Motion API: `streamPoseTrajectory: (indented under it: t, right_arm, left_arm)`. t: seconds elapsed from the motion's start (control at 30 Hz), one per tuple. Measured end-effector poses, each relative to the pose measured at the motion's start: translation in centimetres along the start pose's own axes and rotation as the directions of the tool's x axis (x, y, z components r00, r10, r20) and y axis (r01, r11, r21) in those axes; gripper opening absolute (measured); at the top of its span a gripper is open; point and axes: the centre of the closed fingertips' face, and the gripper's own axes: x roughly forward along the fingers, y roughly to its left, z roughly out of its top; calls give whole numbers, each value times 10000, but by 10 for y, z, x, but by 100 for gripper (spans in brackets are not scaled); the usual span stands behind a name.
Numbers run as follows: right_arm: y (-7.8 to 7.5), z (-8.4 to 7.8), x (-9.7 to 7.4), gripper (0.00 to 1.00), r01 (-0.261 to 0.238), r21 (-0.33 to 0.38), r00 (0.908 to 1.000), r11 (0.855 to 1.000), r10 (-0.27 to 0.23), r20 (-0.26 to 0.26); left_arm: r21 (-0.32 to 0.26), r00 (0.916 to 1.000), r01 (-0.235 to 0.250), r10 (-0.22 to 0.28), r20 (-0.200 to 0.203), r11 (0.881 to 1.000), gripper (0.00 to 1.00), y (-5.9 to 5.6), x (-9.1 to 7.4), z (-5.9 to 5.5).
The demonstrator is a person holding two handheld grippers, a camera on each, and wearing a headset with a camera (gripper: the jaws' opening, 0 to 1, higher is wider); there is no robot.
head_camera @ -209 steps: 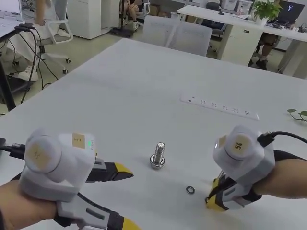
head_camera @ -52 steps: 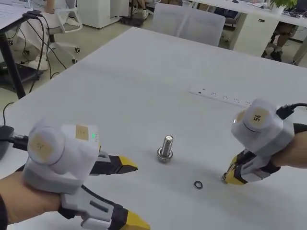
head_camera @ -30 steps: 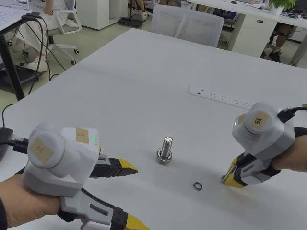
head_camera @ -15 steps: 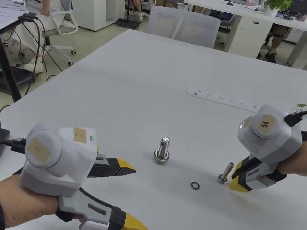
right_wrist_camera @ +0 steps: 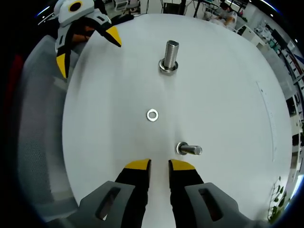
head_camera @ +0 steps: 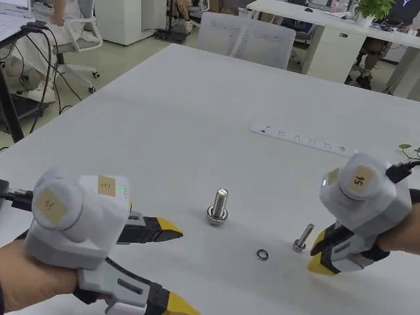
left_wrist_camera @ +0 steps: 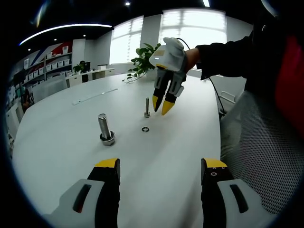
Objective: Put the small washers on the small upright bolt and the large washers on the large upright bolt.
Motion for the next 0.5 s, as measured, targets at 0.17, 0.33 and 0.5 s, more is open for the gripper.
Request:
streamPoseTrajectory:
  t: [0.17, 0.33, 0.5]
  right_arm:
    - [8, 9, 2, 17, -127, -253, 9999, 9996, 129, 61]
    - [14, 18, 5, 17, -239, -459, 9997, 9987, 244, 93]
    - [16, 24, 7, 17, -268, -699, 9996, 9972, 273, 62]
  left_arm:
    - [19, 10000, -12, 12, 8, 10000, 69, 0, 0, 1]
    - [21, 10000, -32, 32, 21, 10000, 68, 0, -1, 1]
    - [29, 10000, -44, 43, 48, 10000, 68, 0, -1, 1]
